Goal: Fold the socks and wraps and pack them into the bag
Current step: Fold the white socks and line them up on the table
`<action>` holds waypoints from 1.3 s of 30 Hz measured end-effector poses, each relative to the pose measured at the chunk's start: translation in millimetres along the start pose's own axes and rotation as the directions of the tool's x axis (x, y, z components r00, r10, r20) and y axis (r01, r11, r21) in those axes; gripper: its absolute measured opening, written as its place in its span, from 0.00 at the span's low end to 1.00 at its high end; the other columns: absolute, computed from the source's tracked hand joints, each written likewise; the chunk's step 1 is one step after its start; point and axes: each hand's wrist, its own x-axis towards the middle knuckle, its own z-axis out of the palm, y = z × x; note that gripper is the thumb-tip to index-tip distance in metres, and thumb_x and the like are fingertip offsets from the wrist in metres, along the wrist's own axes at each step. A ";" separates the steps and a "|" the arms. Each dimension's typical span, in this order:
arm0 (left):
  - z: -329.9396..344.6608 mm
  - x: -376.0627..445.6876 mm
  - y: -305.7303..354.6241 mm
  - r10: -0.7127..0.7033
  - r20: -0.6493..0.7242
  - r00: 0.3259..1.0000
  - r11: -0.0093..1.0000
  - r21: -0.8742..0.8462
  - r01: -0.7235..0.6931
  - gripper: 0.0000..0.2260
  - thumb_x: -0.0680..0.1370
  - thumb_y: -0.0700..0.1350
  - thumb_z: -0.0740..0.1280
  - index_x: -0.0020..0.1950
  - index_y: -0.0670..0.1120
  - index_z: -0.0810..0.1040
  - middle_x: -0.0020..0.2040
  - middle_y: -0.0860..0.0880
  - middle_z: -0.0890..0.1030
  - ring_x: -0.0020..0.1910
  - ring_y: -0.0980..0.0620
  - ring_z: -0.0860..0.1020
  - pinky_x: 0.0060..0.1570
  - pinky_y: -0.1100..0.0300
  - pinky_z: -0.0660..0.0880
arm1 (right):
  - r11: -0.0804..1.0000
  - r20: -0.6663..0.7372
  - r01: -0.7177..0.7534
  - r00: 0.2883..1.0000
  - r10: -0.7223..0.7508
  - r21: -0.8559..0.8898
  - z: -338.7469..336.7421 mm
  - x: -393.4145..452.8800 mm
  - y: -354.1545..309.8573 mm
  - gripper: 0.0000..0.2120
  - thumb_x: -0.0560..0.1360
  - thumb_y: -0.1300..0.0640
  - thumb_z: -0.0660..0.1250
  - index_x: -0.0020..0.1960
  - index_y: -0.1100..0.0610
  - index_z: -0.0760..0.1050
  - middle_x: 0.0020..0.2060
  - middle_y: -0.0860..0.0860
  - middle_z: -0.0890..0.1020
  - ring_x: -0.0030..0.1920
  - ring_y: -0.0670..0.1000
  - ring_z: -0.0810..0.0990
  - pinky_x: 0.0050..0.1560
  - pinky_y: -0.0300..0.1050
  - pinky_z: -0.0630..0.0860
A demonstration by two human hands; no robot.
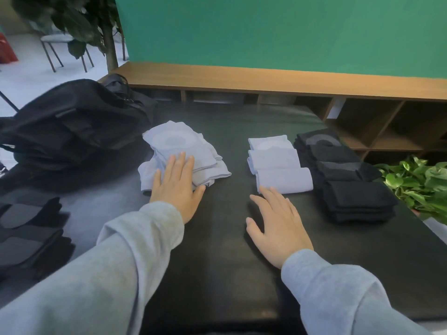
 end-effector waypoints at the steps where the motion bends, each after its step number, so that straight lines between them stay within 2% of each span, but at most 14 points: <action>1: 1.1 3.3 -0.2 -0.005 0.020 1.000 1.000 -0.008 0.005 0.28 0.80 0.56 0.53 0.76 0.51 0.45 0.77 0.54 0.42 0.75 0.53 0.41 0.72 0.51 0.45 | 1.000 -0.002 -0.001 1.000 0.001 0.003 -0.1 0.0 0.1 0.24 0.78 0.44 0.52 0.74 0.46 0.55 0.75 0.42 0.50 0.75 0.43 0.42 0.75 0.44 0.41; 3: 3.7 13.9 -1.7 -0.019 0.023 1.000 0.997 -0.073 0.021 0.26 0.80 0.55 0.55 0.75 0.49 0.53 0.76 0.50 0.53 0.75 0.51 0.50 0.70 0.53 0.52 | 1.000 -0.008 -0.003 1.000 0.003 0.010 -0.2 -0.1 0.2 0.24 0.78 0.44 0.52 0.73 0.46 0.56 0.75 0.42 0.50 0.75 0.43 0.43 0.75 0.44 0.42; 5: -0.1 23.9 -3.7 -0.026 0.001 1.000 0.986 -0.165 0.026 0.19 0.79 0.51 0.57 0.69 0.46 0.65 0.68 0.46 0.67 0.69 0.45 0.62 0.66 0.52 0.61 | 1.000 -0.012 -0.006 1.000 0.006 0.013 -0.3 -0.3 0.1 0.24 0.79 0.44 0.52 0.73 0.46 0.57 0.75 0.41 0.50 0.75 0.43 0.43 0.75 0.43 0.42; 7: -7.3 29.7 -7.6 -0.003 -0.004 1.000 0.990 -0.144 0.002 0.16 0.78 0.47 0.60 0.64 0.44 0.70 0.63 0.45 0.72 0.64 0.43 0.68 0.63 0.52 0.63 | 1.000 -0.018 -0.004 1.000 0.004 0.014 -0.1 0.1 0.0 0.24 0.79 0.44 0.52 0.73 0.46 0.57 0.75 0.41 0.50 0.75 0.43 0.43 0.74 0.43 0.42; 11: -19.6 34.5 -16.4 0.008 -0.015 1.000 0.999 -0.042 -0.009 0.16 0.78 0.42 0.60 0.66 0.47 0.72 0.64 0.48 0.73 0.64 0.45 0.69 0.63 0.56 0.64 | 1.000 -0.012 -0.002 1.000 0.002 0.011 0.4 -0.5 0.3 0.24 0.79 0.44 0.52 0.73 0.46 0.57 0.75 0.42 0.50 0.75 0.43 0.43 0.74 0.43 0.41; 14: -26.0 36.7 -18.9 0.041 -0.065 0.997 0.999 -0.012 -0.042 0.13 0.80 0.39 0.58 0.61 0.45 0.77 0.60 0.45 0.77 0.59 0.44 0.73 0.59 0.52 0.69 | 1.000 -0.010 -0.002 1.000 0.002 0.012 -0.1 -0.8 -0.2 0.23 0.79 0.44 0.52 0.73 0.46 0.57 0.75 0.42 0.50 0.75 0.43 0.43 0.74 0.44 0.42; 17: -27.3 28.1 -18.5 -0.011 -0.155 0.988 0.981 -0.194 -0.019 0.12 0.80 0.41 0.58 0.59 0.47 0.78 0.58 0.48 0.78 0.58 0.45 0.73 0.58 0.56 0.69 | 1.000 -0.014 -0.006 1.000 0.006 0.028 -1.0 -0.8 0.2 0.23 0.79 0.45 0.52 0.73 0.46 0.57 0.75 0.42 0.50 0.75 0.43 0.43 0.75 0.44 0.43; 19: -23.6 14.3 -17.1 -0.033 -0.214 0.976 0.939 -0.341 -0.043 0.12 0.80 0.42 0.58 0.59 0.50 0.77 0.58 0.51 0.76 0.59 0.50 0.72 0.54 0.70 0.64 | 0.999 -0.018 -0.005 1.000 0.006 0.038 -1.1 -0.9 0.5 0.24 0.79 0.45 0.52 0.73 0.46 0.57 0.75 0.41 0.50 0.75 0.42 0.43 0.75 0.43 0.43; 21: -19.5 -6.6 -13.8 0.016 -0.258 0.966 0.898 -0.422 -0.127 0.11 0.79 0.41 0.61 0.59 0.51 0.77 0.57 0.54 0.75 0.57 0.57 0.71 0.49 0.78 0.61 | 0.999 -0.020 -0.001 1.000 0.002 0.042 -1.2 -0.9 0.7 0.24 0.78 0.45 0.53 0.73 0.46 0.56 0.75 0.41 0.50 0.75 0.42 0.43 0.75 0.44 0.43; 24: -13.1 -44.5 -9.2 0.116 -0.355 0.928 0.837 -0.469 -0.284 0.09 0.78 0.43 0.62 0.56 0.49 0.78 0.50 0.61 0.75 0.51 0.69 0.71 0.53 0.78 0.63 | 0.999 -0.024 0.000 1.000 0.001 0.051 -1.8 -0.6 0.5 0.25 0.78 0.44 0.54 0.74 0.46 0.56 0.75 0.41 0.51 0.75 0.42 0.44 0.74 0.43 0.43; 27: -0.4 -75.7 -11.9 0.171 -0.384 0.907 0.807 -0.474 -0.353 0.10 0.78 0.46 0.60 0.55 0.49 0.78 0.53 0.59 0.76 0.55 0.74 0.69 0.56 0.78 0.63 | 0.998 -0.028 0.000 1.000 0.002 0.064 -2.7 -1.0 0.7 0.26 0.78 0.44 0.55 0.74 0.46 0.54 0.75 0.41 0.51 0.75 0.42 0.45 0.74 0.43 0.43; 34: 10.6 -105.8 -22.9 0.073 -0.297 0.952 0.870 -0.447 -0.206 0.09 0.76 0.39 0.65 0.53 0.48 0.81 0.54 0.58 0.76 0.54 0.65 0.70 0.56 0.75 0.63 | 0.993 0.012 0.117 0.993 -0.117 -0.003 -4.0 -14.1 -7.1 0.30 0.77 0.46 0.56 0.76 0.45 0.49 0.75 0.40 0.49 0.75 0.43 0.46 0.74 0.43 0.42; 37: 6.8 -107.7 -20.5 0.130 -0.241 0.962 0.885 -0.408 -0.222 0.09 0.76 0.41 0.64 0.54 0.49 0.80 0.52 0.59 0.77 0.52 0.61 0.74 0.53 0.67 0.69 | 0.986 0.032 0.166 0.986 -0.166 -0.009 -2.7 -24.9 -15.6 0.31 0.77 0.45 0.56 0.76 0.43 0.45 0.75 0.39 0.46 0.75 0.42 0.43 0.72 0.41 0.39; 39: 1.7 -111.9 -17.5 0.106 -0.191 0.976 0.889 -0.422 -0.179 0.09 0.78 0.43 0.63 0.55 0.51 0.80 0.51 0.60 0.79 0.50 0.59 0.76 0.49 0.70 0.68 | 0.979 0.031 0.204 0.979 -0.203 -0.001 -1.1 -31.6 -21.3 0.31 0.78 0.45 0.56 0.76 0.43 0.45 0.75 0.38 0.46 0.74 0.41 0.43 0.71 0.39 0.38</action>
